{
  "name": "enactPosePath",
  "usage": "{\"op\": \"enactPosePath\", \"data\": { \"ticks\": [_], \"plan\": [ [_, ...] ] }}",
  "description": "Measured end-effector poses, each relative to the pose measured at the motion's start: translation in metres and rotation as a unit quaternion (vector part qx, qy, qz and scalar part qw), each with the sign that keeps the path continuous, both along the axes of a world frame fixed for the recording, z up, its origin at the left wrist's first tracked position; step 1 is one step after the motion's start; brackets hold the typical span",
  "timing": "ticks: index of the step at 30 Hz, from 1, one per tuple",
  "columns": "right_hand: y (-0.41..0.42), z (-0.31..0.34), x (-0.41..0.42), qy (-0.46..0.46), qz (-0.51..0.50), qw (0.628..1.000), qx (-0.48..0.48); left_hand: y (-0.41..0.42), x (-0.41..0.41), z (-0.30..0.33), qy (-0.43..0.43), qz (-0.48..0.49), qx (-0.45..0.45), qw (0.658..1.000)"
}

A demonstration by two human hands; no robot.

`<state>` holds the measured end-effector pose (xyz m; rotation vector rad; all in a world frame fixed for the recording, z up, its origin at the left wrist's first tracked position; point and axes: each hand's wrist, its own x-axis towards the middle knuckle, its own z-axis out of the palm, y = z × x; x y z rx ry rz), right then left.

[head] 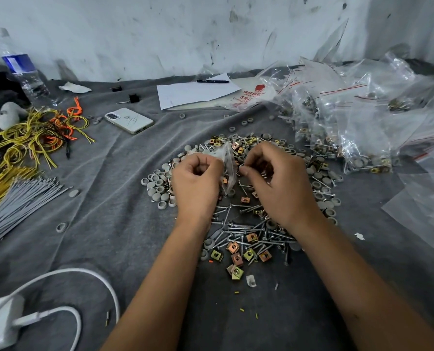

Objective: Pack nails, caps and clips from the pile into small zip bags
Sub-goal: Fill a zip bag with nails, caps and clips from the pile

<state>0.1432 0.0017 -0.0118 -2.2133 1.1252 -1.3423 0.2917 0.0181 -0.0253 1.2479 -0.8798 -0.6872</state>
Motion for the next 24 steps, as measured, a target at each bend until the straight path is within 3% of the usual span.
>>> {"op": "enactPosePath", "data": {
  "ticks": [2, 7, 20, 24],
  "plan": [
    [0.0017, -0.0003, 0.0012, -0.017, 0.009, 0.999, -0.028, 0.001, -0.0019, 0.0011, -0.021, -0.017, -0.005, 1.0],
    [0.0004, -0.0085, 0.0076, 0.054, -0.007, 0.998, -0.042, 0.0028, -0.0068, 0.0024, -0.048, -0.03, -0.02, 0.998],
    [-0.0042, -0.0062, 0.0025, 0.107, 0.07, 0.991, -0.042, -0.0009, -0.0001, 0.0045, 0.098, -0.036, -0.054, 0.993],
    [-0.0044, -0.0021, 0.0028, 0.024, 0.045, 0.997, -0.062, -0.0012, 0.002, 0.0051, 0.104, -0.029, -0.078, 0.991]
  ]
}}
